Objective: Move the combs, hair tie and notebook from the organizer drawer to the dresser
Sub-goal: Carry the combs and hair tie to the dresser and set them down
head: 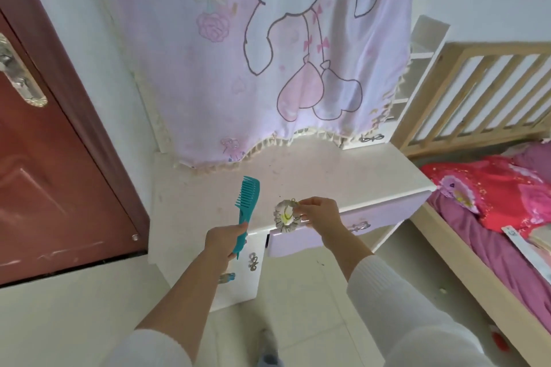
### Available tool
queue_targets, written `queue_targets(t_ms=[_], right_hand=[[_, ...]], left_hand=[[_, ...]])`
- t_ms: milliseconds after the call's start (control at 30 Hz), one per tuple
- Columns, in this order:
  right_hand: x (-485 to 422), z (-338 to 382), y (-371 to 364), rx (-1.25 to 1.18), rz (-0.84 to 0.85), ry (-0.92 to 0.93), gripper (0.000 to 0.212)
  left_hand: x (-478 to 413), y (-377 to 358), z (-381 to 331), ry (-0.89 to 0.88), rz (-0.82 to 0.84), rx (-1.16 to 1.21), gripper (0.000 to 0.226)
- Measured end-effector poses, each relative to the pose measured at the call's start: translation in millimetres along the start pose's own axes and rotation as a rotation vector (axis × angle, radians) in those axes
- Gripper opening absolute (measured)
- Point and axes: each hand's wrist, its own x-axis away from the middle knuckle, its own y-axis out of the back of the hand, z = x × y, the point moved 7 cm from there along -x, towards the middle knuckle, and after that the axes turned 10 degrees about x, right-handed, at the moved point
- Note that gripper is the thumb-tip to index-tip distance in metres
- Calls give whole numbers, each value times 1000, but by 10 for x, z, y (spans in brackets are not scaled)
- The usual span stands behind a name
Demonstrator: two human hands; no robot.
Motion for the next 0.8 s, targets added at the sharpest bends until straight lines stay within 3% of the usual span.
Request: queue_targets(t_ms=[333,500,633,800], right_hand=[[-1729,204,-385,54,138,-134,12],[-2092,97,-643,51,201,-212,12],[-2233,-79,-720,36,215,-291,10],[-2347,-314,-648,99,163,-324,7]], left_hand=[[-1244,-399,-300,-19,-227,0,29],[-1499,-444,-283,-20,-296,-33,24],[-1572,-445,-213,31,-326,-95,33],[-1588,-382,-191,-5,-380,-171,20]])
